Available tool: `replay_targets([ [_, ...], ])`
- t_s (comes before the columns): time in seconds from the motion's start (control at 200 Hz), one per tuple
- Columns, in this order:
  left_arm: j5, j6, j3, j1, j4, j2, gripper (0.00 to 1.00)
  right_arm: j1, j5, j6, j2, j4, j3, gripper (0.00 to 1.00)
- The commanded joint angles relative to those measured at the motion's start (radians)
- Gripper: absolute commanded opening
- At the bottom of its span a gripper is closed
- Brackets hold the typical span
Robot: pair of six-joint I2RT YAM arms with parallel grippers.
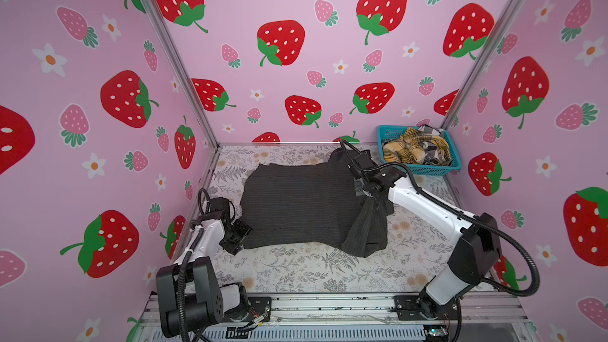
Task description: Fold and stack the long sleeve shirts
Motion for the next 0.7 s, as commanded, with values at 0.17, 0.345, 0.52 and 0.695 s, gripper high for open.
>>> replay_targets([
  [0.17,0.009,0.000,0.015,0.006,-0.020,-0.004,0.64,0.294,-0.050,-0.174,0.355,0.029,0.244,0.38],
  [0.345,0.020,-0.003,0.017,0.007,-0.025,-0.005,0.69,0.352,-0.029,-0.145,0.483,-0.017,0.387,0.74],
  [0.52,0.036,-0.006,0.027,0.013,-0.059,-0.047,0.76,0.352,-0.029,-0.123,0.335,-0.034,0.300,0.86],
  [0.695,0.022,-0.017,0.025,0.023,-0.104,-0.130,0.87,0.352,-0.255,-0.095,0.009,0.067,-0.097,0.93],
])
